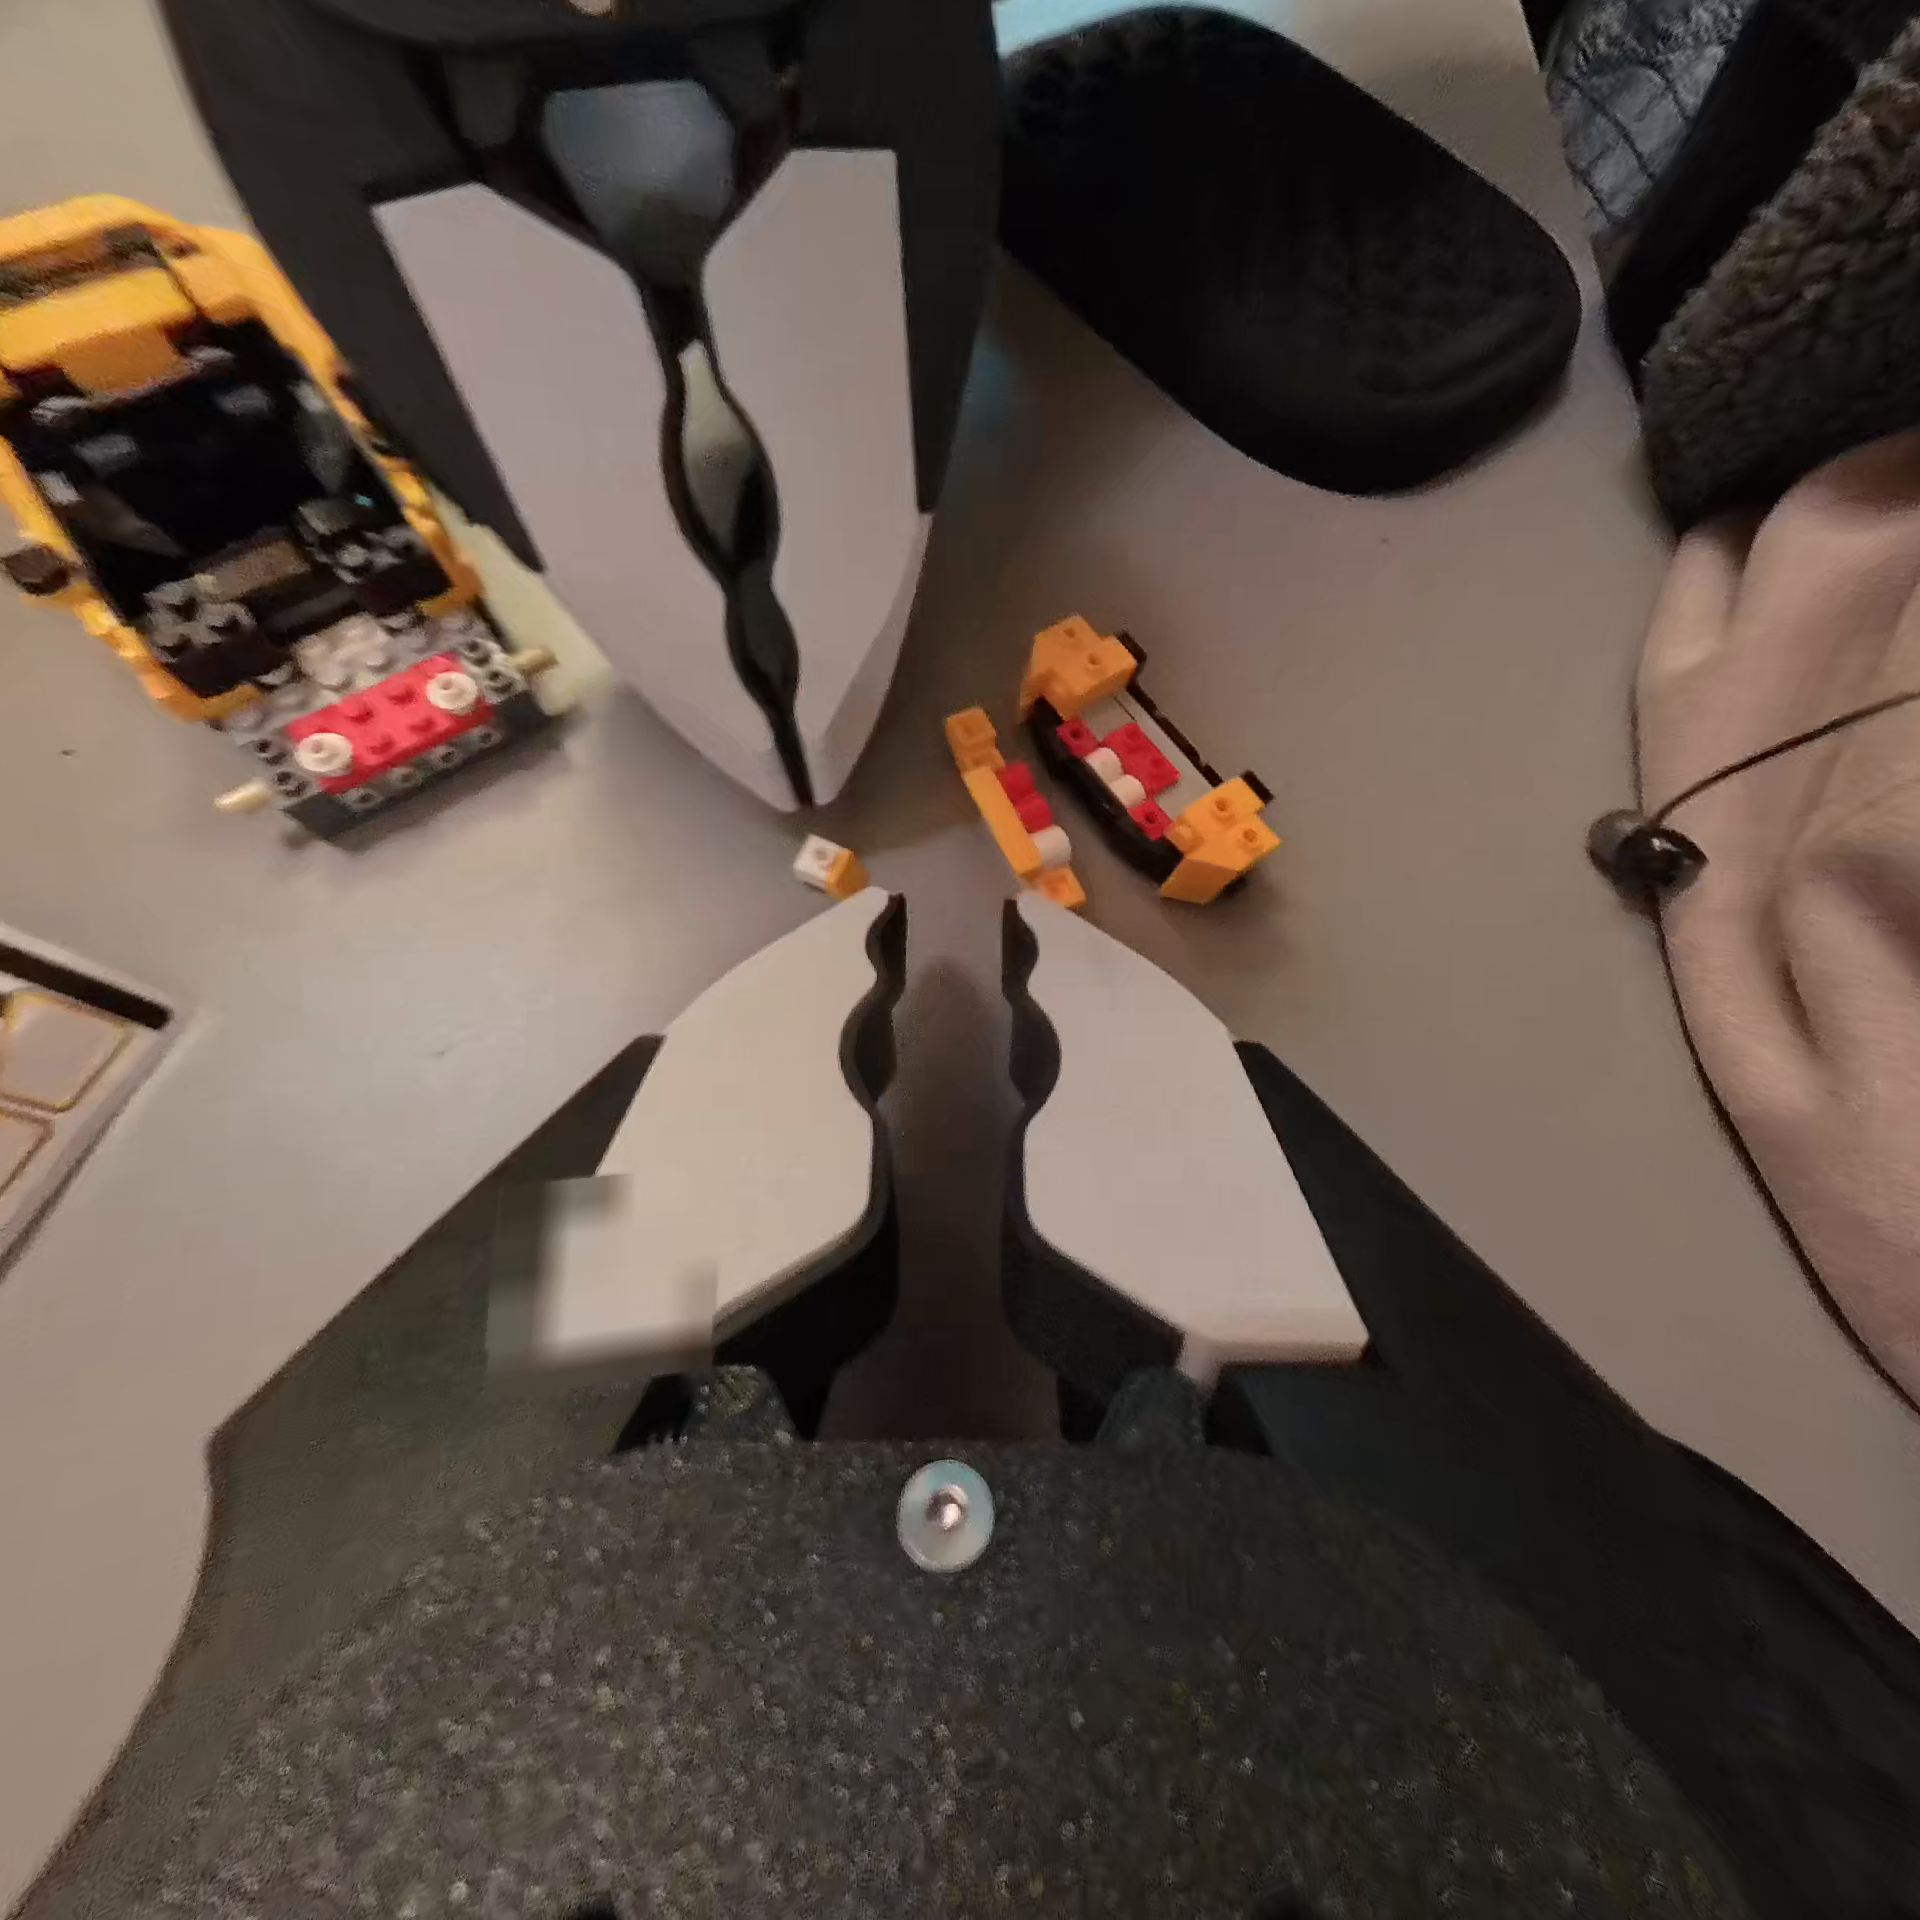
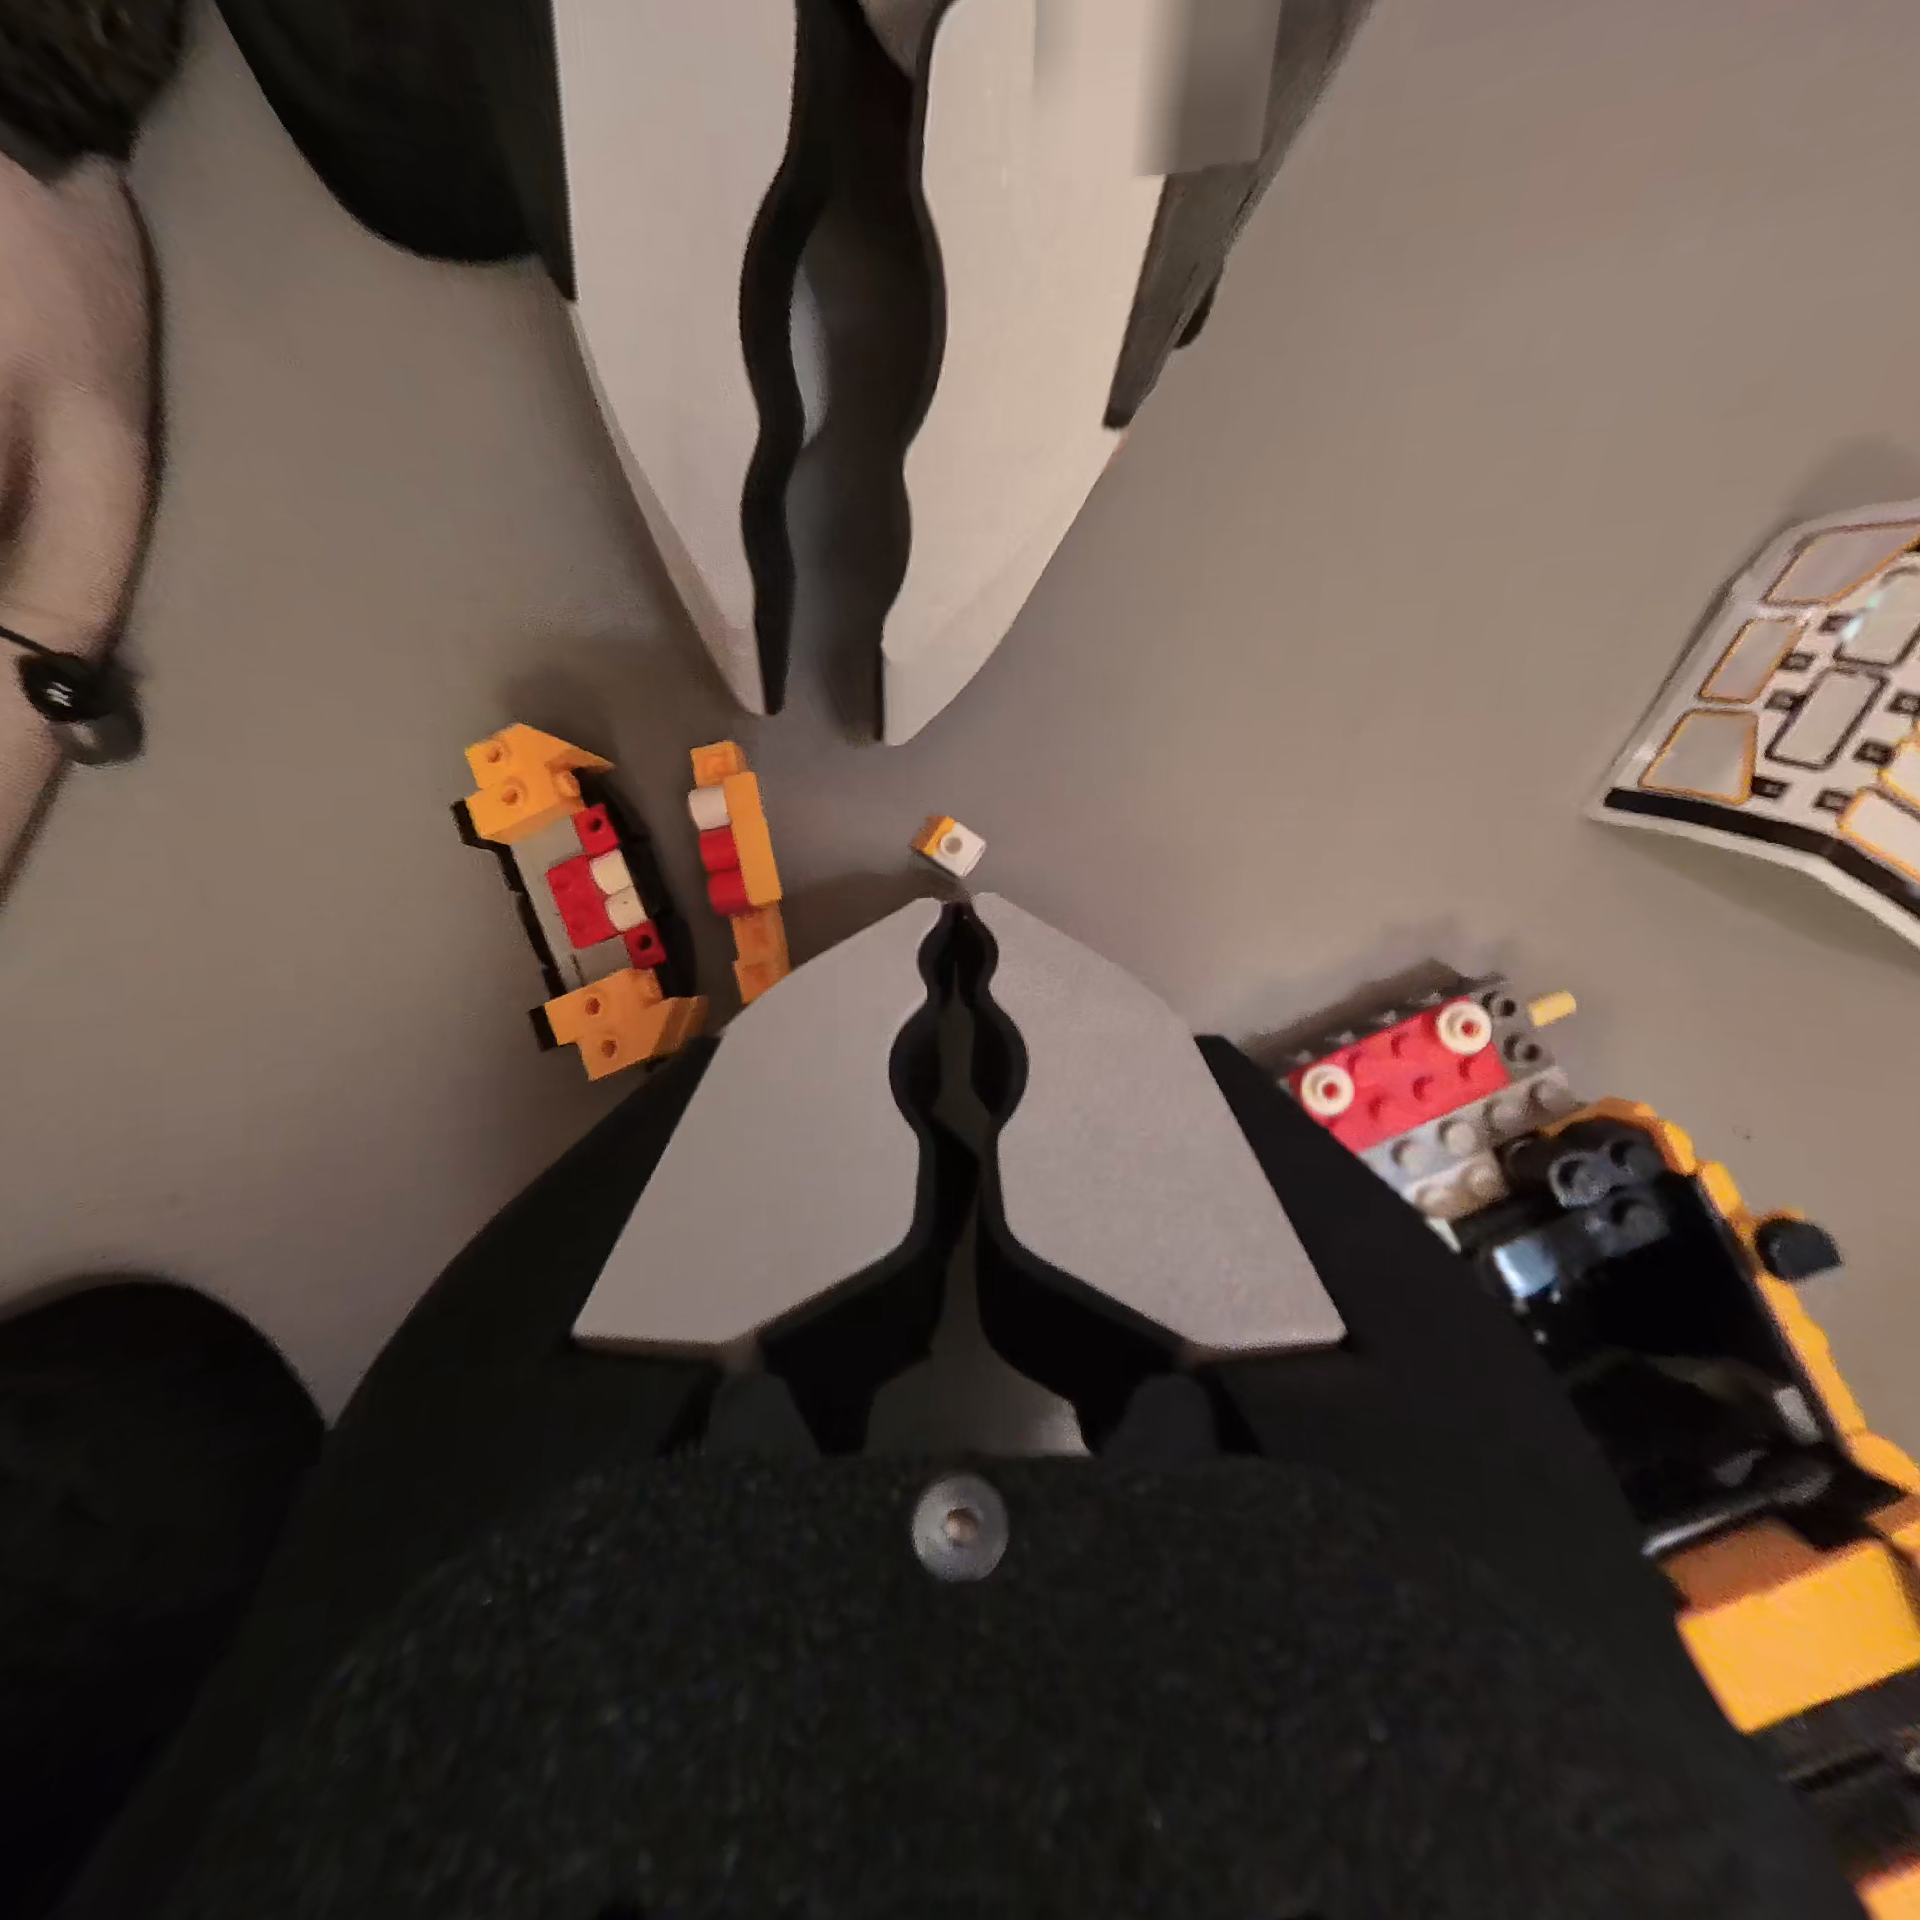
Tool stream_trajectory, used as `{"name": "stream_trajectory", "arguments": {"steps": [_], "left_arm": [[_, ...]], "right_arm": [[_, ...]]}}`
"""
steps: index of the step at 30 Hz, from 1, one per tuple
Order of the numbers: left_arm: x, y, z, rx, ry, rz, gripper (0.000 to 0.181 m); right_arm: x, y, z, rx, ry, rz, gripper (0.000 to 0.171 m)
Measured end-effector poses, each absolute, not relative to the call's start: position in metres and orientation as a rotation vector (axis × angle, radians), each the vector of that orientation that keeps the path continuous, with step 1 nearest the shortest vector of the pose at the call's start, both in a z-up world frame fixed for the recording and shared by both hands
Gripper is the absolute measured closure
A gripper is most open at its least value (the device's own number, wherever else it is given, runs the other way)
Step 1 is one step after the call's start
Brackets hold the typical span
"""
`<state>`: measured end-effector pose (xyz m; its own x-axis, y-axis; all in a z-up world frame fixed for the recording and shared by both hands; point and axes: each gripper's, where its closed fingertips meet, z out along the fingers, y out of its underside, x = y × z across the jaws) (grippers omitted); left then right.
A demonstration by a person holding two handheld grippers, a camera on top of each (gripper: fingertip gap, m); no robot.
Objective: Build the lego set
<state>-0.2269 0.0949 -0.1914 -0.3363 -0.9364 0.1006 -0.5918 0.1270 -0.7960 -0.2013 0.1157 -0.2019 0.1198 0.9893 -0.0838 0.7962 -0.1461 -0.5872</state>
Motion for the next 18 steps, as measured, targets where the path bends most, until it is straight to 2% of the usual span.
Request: {"name": "stream_trajectory", "arguments": {"steps": [6,8,10,18], "left_arm": [[-0.224,0.106,-0.192,-1.475,1.937,-0.991,0.164],[-0.225,0.11,-0.196,-1.491,1.942,-0.947,0.164],[-0.226,0.112,-0.195,-1.494,1.937,-0.951,0.165],[-0.227,0.11,-0.186,-1.433,1.926,-0.97,0.166]], "right_arm": [[-0.192,0.12,-0.195,-2.005,-1.625,0.651,0.171],[-0.199,0.118,-0.196,-1.94,-1.689,0.613,0.156],[-0.205,0.118,-0.2,-1.895,-1.769,0.565,0.151],[-0.215,0.118,-0.206,-1.913,-1.877,0.649,0.159]]}}
